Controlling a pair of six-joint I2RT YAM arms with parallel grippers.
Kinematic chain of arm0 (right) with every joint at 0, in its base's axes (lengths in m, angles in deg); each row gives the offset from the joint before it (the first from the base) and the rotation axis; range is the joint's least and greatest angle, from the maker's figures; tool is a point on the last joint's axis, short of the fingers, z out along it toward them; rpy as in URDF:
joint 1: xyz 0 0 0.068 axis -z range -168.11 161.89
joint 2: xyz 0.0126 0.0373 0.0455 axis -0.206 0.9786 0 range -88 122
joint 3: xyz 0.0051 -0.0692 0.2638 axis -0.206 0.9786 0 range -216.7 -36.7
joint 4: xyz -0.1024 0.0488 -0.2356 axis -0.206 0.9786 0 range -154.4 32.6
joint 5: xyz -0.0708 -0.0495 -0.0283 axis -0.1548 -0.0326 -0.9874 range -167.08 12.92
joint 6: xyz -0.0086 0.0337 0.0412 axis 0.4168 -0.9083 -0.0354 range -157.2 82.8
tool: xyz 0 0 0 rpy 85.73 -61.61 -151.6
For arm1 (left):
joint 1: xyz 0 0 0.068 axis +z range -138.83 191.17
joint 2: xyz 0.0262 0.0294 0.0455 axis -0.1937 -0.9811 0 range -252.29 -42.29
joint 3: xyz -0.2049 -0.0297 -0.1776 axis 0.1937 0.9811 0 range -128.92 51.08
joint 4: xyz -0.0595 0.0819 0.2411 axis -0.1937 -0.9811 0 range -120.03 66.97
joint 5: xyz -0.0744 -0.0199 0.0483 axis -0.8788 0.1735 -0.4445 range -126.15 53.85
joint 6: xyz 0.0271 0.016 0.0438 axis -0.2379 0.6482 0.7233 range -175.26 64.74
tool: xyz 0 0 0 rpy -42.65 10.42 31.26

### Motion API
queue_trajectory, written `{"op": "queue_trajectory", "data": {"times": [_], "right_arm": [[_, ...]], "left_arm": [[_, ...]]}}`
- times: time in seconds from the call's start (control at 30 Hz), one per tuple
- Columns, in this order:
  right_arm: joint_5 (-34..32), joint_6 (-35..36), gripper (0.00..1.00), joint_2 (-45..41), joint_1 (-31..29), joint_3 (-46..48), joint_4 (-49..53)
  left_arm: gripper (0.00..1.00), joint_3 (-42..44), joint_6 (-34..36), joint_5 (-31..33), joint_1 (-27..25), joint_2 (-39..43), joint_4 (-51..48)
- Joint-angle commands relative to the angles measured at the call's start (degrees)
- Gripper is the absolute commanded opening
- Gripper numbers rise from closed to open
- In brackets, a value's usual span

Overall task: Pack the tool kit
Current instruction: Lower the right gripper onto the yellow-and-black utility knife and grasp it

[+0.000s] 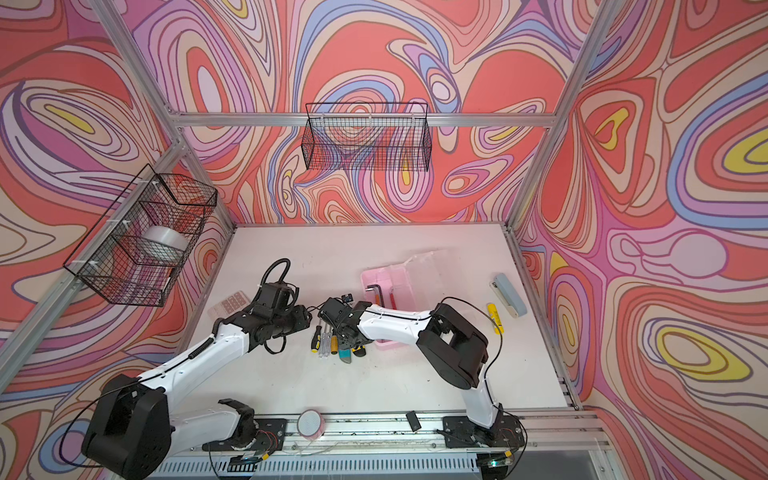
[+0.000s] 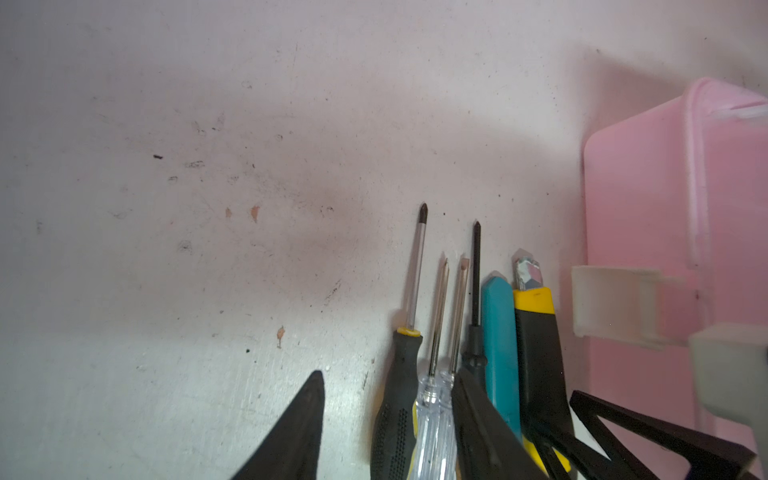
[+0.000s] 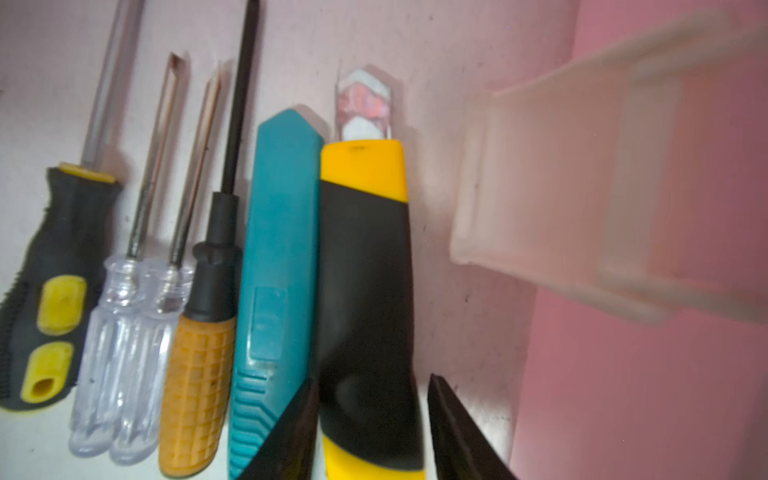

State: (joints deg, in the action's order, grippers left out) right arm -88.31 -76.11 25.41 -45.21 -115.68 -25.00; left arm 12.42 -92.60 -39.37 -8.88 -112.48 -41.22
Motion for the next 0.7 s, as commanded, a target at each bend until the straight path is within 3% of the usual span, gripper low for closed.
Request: {"op": "queue_trajectory", "data": {"times": [0.0, 0.23, 0.67], "right_arm": [[-1.30, -0.40, 0.42, 1.54, 0.26, -0.87, 1.02], [-0.47, -0.06, 0.51, 2.47, 0.28, -1.26, 0.36], [-1.36, 1.04, 0.51, 4.19, 0.24, -2.32, 0.22]], "left_arm": [[0.51, 0.98, -0.46, 0.11, 0.49, -0.12, 0.44], [0.51, 1.38, -0.68, -0.21, 0.55, -0.43, 0.84], [0.51, 1.17, -0.66, -0.37, 0.88, -0.47, 0.88]]}}
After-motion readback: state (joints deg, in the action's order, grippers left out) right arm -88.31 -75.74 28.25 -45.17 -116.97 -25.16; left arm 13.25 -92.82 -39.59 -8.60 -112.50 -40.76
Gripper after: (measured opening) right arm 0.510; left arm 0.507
